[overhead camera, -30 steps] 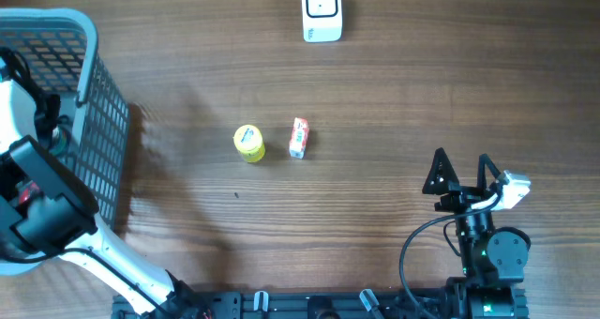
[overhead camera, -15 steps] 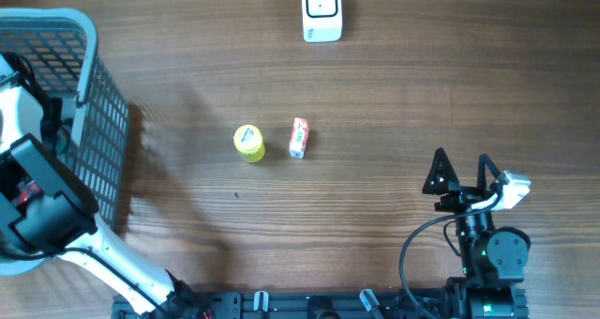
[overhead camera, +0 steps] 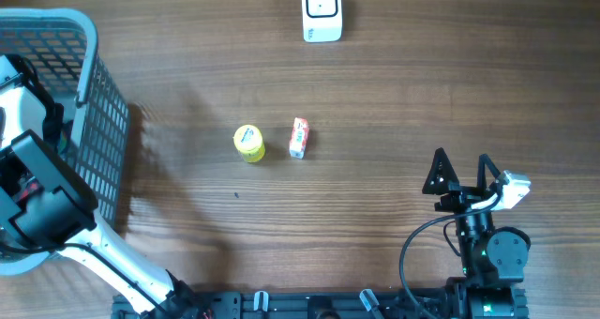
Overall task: Scan the item barcode
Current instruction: 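Reach into the basket and grasp the tin can with the left gripper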
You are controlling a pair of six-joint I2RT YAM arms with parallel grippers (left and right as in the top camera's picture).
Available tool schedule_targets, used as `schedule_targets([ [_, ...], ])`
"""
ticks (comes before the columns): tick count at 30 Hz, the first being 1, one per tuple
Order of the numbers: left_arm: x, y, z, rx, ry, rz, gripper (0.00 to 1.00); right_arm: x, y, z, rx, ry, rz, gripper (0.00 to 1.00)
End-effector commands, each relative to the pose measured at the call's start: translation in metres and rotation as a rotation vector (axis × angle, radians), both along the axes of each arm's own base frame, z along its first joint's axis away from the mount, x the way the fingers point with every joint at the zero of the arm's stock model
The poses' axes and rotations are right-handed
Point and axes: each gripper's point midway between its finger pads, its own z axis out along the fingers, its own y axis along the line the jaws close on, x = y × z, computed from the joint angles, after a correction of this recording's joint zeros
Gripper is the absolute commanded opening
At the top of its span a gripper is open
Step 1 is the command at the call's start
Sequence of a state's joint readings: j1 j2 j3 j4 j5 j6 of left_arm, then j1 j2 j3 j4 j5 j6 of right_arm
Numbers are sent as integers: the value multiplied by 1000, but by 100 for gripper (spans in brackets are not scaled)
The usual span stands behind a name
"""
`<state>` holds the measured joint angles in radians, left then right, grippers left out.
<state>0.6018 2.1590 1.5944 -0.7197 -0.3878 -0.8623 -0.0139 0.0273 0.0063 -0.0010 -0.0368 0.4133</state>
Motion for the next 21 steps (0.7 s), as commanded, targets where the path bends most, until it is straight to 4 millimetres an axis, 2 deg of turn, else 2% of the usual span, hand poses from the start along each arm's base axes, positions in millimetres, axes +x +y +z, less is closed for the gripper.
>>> schedule_targets([
  [1, -14, -14, -30, -91, 68, 1, 53, 0, 2, 1, -18, -5, 13, 100],
  [4, -12, -21, -23, -126, 42, -9, 52, 0, 2, 1, -18, -5, 13, 100],
  [6, -8, -25, -9, -137, 4, -18, 53, 0, 2, 1, -18, -5, 13, 100],
  [10, 3, -34, 37, -145, -115, -46, 54, 0, 2, 1, -18, -5, 13, 100],
  [15, 8, -48, 124, -103, -310, -96, 55, 0, 2, 1, -18, -5, 13, 100],
  [16, 6, -51, 139, -88, -338, -102, 55, 0, 2, 1, -18, -5, 13, 100],
  [18, 1, -59, 184, -42, -430, -125, 55, 0, 2, 1, -18, -5, 13, 100],
  [19, -1, -62, 196, -30, -455, -132, 56, 0, 2, 1, -18, -5, 13, 100],
  [21, -11, -73, 233, 5, -530, -155, 56, 0, 2, 1, -18, -5, 13, 100],
])
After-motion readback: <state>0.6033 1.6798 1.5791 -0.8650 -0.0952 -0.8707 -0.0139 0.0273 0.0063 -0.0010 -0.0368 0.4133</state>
